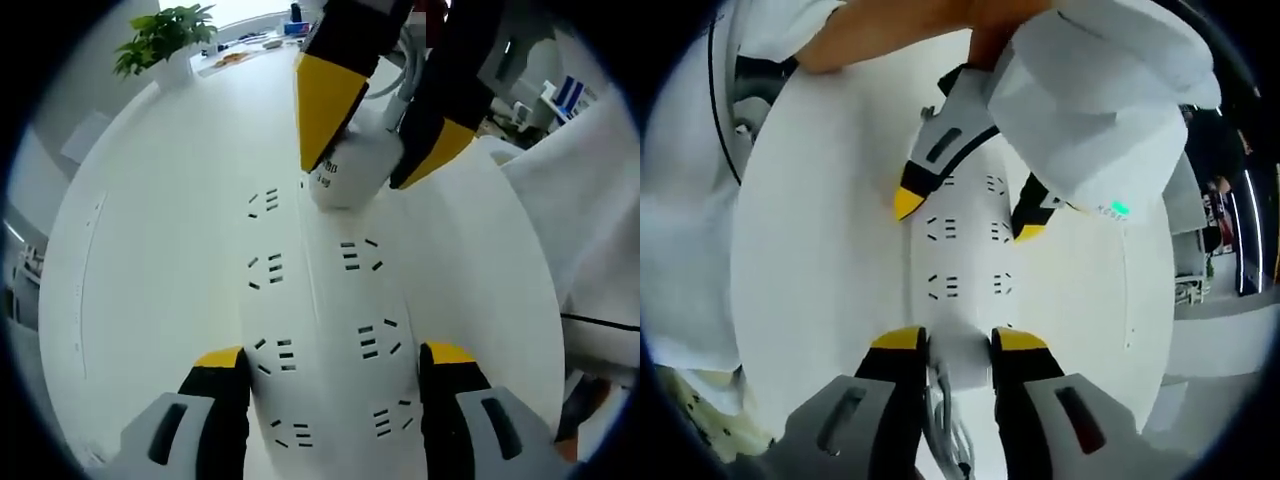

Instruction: Straighten the power strip on the desk, plug the charger into it

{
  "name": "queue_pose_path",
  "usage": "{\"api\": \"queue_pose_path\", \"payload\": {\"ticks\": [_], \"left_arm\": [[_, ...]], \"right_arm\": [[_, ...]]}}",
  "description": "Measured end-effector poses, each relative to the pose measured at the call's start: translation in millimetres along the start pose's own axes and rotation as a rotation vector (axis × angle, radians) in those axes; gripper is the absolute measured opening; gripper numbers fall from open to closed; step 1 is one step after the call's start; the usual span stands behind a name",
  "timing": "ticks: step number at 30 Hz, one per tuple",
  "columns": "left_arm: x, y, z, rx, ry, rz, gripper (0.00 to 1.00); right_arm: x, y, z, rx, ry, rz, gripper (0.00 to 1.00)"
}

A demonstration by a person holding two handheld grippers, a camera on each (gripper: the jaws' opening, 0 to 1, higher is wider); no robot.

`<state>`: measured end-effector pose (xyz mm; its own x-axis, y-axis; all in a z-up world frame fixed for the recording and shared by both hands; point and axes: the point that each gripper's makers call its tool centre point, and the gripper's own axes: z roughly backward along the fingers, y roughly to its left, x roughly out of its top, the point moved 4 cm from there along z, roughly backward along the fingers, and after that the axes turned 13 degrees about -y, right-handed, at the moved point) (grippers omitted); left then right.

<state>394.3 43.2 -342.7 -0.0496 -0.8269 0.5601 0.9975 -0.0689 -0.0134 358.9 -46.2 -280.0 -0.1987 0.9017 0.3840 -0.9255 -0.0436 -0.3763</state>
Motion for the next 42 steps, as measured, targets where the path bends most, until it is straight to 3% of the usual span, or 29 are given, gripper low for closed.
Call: {"api": "queue_pose_path", "payload": {"ticks": [2, 3, 5, 9, 13, 18, 21, 23, 24, 27, 29, 31, 35, 36, 38, 42], "left_arm": [[0.0, -0.2, 0, 0.0, -0.002, 0.0, 0.7], [0.1, -0.4, 0, -0.001, -0.003, 0.0, 0.7], [0.3, -1.1, 0, -0.001, -0.003, -0.001, 0.7], [0.7, -2.0, 1, -0.001, -0.003, 0.0, 0.7], [1.0, -3.0, 1, -0.001, -0.004, 0.001, 0.7], [1.8, -4.0, 1, 0.0, -0.003, 0.001, 0.7], [2.1, -4.2, 1, -0.001, -0.003, 0.001, 0.7], [2.3, -4.6, 1, 0.0, -0.002, 0.001, 0.7], [2.4, -4.7, 1, 0.0, -0.002, 0.001, 0.7], [2.6, -5.0, 1, -0.001, -0.003, 0.0, 0.7], [2.7, -4.3, 1, -0.001, -0.002, 0.0, 0.7], [2.8, -3.9, 1, -0.001, -0.001, 0.0, 0.7], [2.5, -1.9, 1, -0.002, -0.003, -0.001, 0.7], [2.5, -1.6, 1, -0.003, -0.003, -0.001, 0.7], [2.6, -2.0, 1, -0.002, -0.002, -0.002, 0.7], [2.4, -1.3, 1, -0.003, -0.002, -0.002, 0.7]], "right_arm": [[4.1, -2, 5, -0.044, -0.043, -0.098, 0.27], [7.8, -6, 9, -0.076, -0.082, -0.19, 0.29], [9.2, -9, 14, -0.115, -0.109, -0.27, 0.32], [4.5, -18, 24, -0.214, -0.151, -0.423, 0.38], [-4.0, -12, 33, -0.278, -0.164, -0.602, 0.49], [-14.2, -6, 33, -0.374, -0.156, -0.798, 0.45], [-17.2, -5, 26, -0.402, -0.175, -0.965, 0.26], [-20.8, -6, 23, -0.422, -0.163, -0.98, 0.23], [-19.7, -4, 21, -0.414, -0.154, -1.031, 0.22], [-19.1, -6, 20, -0.433, -0.13, -1.017, 0.23], [-24.7, -3, 16, -0.447, -0.062, -1.004, 0.3], [-26.2, 2, 9, -0.428, -0.04, -1.021, 0.31], [-26.0, 1, 7, -0.443, -0.056, -1.039, 0.29], [-25.6, 0, 8, -0.459, -0.091, -1.124, 0.28], [-27.6, -1, 8, -0.468, -0.106, -1.187, 0.28], [-28.7, -3, 8, -0.467, -0.1, -1.216, 0.27]]}}
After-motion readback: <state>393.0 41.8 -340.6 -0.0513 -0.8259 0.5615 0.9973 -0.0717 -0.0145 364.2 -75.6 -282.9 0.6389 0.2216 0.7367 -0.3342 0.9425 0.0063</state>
